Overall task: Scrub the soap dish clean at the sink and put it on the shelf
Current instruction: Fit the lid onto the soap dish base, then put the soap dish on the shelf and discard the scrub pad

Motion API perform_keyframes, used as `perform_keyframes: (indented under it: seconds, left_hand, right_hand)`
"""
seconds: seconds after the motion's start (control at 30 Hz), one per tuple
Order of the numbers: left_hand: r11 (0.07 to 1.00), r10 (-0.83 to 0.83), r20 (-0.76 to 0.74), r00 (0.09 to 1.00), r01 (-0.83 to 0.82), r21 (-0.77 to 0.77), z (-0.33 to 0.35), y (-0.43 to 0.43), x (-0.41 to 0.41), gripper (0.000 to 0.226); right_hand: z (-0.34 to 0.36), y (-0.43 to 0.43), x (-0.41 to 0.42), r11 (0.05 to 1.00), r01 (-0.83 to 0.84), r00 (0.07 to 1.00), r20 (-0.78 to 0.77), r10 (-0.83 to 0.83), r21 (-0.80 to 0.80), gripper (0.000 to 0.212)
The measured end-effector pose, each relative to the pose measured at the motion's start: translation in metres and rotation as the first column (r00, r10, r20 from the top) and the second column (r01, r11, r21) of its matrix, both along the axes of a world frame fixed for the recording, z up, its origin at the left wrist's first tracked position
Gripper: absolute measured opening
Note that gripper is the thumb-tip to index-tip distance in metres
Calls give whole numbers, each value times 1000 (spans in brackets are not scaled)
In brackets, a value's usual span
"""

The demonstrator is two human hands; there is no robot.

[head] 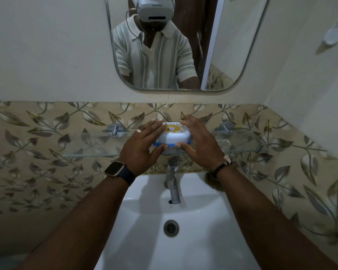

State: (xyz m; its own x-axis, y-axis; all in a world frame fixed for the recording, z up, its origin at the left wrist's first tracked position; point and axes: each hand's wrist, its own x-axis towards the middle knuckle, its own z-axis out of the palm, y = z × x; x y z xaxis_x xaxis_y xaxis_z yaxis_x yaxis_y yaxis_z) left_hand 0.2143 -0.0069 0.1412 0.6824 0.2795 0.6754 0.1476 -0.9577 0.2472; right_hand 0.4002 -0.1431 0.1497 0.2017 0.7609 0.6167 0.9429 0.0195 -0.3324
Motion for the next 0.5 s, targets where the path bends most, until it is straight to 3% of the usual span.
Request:
perform_keyframes:
  seconds: [0.27,0.5]
  left_hand:
    - [995,-80,152,985,69,75,12,-36,2,53]
    - [966,-226,157,961,200,167,16,-97,30,57]
  right_hand:
    - [-3,-41,-11,986,63,996,56,-72,155,73]
    - [1,-96,-14,940,262,926,217,-308,219,78]
